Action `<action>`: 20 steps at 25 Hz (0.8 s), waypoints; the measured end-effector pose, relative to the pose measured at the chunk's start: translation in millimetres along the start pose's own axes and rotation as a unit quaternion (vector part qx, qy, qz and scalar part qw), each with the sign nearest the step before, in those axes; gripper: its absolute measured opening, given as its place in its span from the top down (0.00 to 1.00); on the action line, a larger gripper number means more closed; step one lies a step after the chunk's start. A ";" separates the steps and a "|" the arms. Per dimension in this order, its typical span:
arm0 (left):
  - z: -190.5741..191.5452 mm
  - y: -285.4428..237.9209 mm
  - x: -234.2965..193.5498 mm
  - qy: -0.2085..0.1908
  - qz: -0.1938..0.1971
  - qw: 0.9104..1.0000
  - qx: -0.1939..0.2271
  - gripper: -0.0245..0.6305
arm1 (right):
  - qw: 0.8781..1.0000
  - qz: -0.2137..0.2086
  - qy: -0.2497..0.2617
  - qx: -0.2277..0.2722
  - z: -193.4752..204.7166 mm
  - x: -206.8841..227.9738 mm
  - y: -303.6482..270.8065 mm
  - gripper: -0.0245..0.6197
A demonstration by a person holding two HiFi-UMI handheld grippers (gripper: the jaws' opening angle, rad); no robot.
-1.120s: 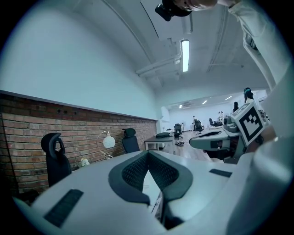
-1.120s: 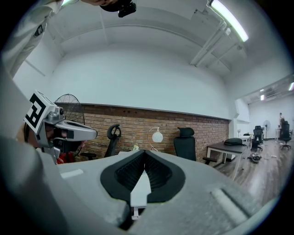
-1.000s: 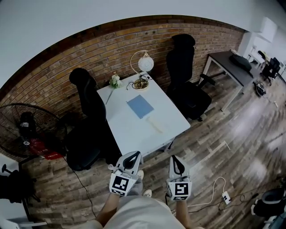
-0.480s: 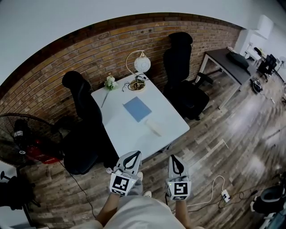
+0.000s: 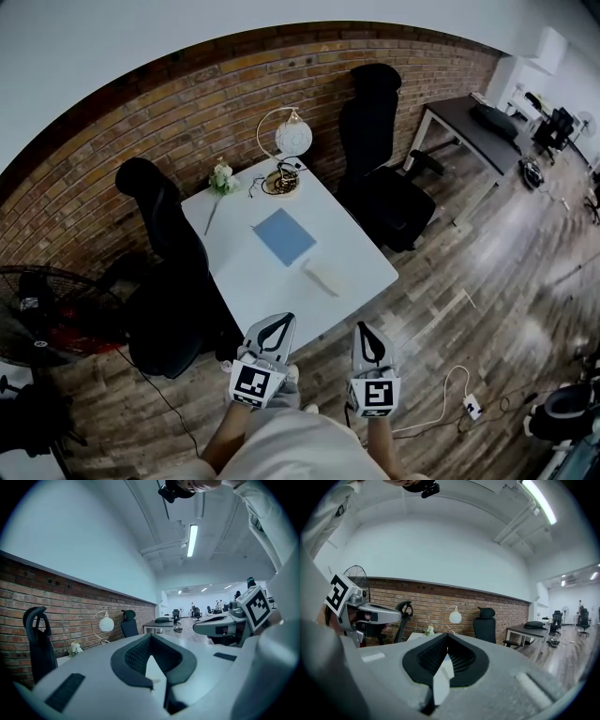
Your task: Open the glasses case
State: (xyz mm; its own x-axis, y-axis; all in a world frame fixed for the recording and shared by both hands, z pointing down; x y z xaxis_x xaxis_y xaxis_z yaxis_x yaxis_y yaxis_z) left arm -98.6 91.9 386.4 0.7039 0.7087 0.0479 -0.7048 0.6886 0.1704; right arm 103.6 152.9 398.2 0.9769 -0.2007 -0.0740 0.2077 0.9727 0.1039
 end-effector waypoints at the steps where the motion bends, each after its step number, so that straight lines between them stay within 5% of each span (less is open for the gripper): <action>1: 2.3 -2.5 -2.9 0.008 -0.002 1.000 -0.007 0.96 | 1.000 0.001 0.001 0.000 0.5 0.2 -3.7 0.95; 20: 12.8 -55.7 -63.1 0.036 0.033 0.999 0.009 0.96 | 0.999 0.037 0.026 -0.011 -1.8 1.7 -66.3 0.95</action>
State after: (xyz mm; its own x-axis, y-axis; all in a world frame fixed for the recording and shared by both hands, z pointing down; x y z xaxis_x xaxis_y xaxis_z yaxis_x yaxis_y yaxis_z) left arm -102.6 6.9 386.5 0.6470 0.7625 -0.0104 -0.7478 0.6371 0.1866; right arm 91.3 88.3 389.4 0.9856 -0.1220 -0.1174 0.1328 0.9871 0.0895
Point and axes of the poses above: the fingertips, and each gripper's own axes: y backward along the fingers, x to its right, z out of its underside, the point moved 8 cm from there along y, backward along the fingers, and after that the axes turned 15 degrees about x, right-handed, at the moved point
